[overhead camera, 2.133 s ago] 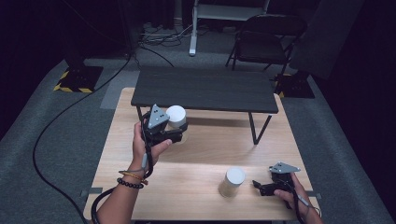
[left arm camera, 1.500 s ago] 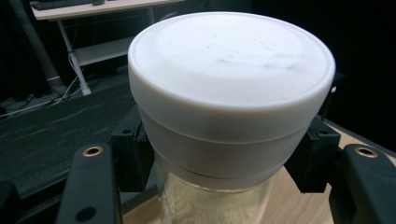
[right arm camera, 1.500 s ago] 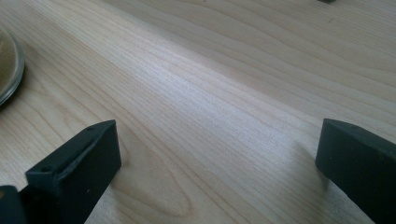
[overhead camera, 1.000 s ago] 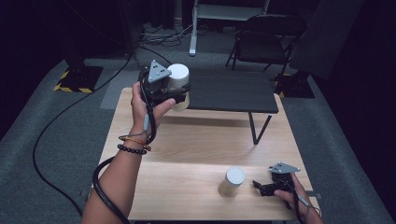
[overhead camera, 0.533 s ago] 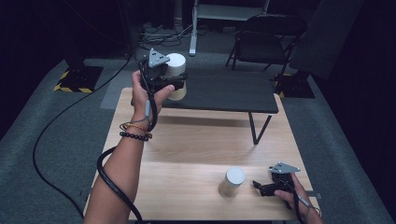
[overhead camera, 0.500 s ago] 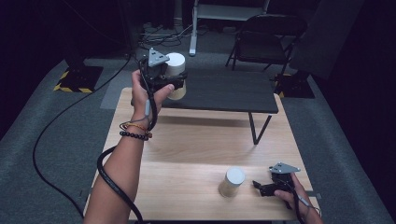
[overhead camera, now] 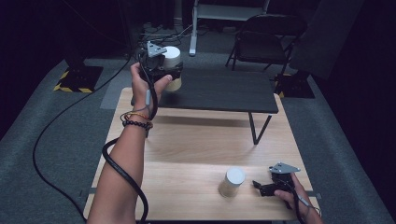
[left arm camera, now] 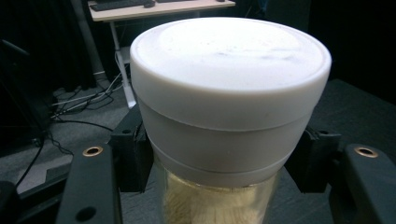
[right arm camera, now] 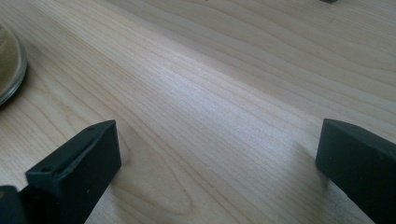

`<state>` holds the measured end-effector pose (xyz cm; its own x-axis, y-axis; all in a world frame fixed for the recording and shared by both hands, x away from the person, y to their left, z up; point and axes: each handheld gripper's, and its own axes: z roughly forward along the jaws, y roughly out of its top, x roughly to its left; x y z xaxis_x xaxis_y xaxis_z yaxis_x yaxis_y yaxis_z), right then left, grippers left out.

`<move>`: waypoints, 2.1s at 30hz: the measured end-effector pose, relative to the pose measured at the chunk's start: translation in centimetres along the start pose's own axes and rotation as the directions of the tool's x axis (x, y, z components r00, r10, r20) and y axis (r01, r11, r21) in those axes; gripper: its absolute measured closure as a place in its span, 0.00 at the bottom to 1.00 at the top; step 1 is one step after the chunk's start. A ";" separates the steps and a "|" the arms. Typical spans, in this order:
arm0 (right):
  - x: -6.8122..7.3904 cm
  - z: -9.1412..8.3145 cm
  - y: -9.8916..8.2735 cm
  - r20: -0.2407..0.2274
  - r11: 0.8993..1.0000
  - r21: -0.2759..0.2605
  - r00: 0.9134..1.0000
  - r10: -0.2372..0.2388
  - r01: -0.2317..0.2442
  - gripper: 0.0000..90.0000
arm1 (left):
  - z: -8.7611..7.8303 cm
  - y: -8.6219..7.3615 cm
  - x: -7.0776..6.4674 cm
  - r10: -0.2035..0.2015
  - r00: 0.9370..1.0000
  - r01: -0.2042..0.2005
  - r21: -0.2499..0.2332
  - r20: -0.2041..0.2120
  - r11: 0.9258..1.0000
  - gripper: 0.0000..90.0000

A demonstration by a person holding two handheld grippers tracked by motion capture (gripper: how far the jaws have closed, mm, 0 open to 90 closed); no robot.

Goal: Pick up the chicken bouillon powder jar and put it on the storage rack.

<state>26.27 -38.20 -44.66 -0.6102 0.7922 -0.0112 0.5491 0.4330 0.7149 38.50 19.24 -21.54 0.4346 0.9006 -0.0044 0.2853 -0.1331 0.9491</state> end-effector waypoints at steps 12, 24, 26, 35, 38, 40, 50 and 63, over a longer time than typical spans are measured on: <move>0.0 0.0 0.0 0.000 1.000 0.000 1.000 0.000 0.000 0.00 | 1.7 -0.5 0.4 -0.009 1.000 0.009 0.018 0.004 1.000 0.39; 0.0 0.0 0.0 0.000 1.000 0.000 1.000 0.000 0.000 0.00 | 2.3 -0.9 0.2 0.015 1.000 -0.015 0.035 -0.001 0.999 0.39; 0.0 0.0 0.0 0.000 1.000 0.000 1.000 0.000 0.000 0.00 | 2.4 -1.0 0.2 0.024 1.000 -0.024 0.039 0.000 0.999 0.39; 0.0 0.0 0.0 0.000 1.000 0.000 1.000 0.000 0.000 0.00 | 2.8 -2.0 0.5 0.011 1.000 -0.011 0.033 0.007 0.999 0.39; 0.0 0.0 0.0 0.000 1.000 0.000 1.000 0.000 0.000 0.00 | 2.8 -2.1 0.5 0.010 1.000 -0.010 0.030 0.006 0.999 0.39; 0.0 0.0 0.0 -0.002 1.000 0.000 1.000 -0.001 0.001 0.00 | 2.8 -2.4 0.6 0.006 1.000 -0.006 0.022 0.008 1.000 0.39; 0.0 0.0 0.0 -0.004 1.000 0.000 1.000 -0.003 0.003 0.00 | 2.9 -3.7 0.5 -0.002 1.000 0.002 -0.014 0.007 1.000 0.39; 0.0 0.0 0.0 -0.004 1.000 0.000 1.000 -0.003 0.003 0.00 | 2.6 -3.7 0.2 -0.026 0.999 0.025 -0.042 -0.020 0.999 0.21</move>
<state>26.28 -38.22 -44.66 -0.6141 0.7891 -0.0105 0.5472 0.4354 0.7149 39.76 18.85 -25.86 0.4100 0.9118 -0.0226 0.2602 -0.0932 0.9610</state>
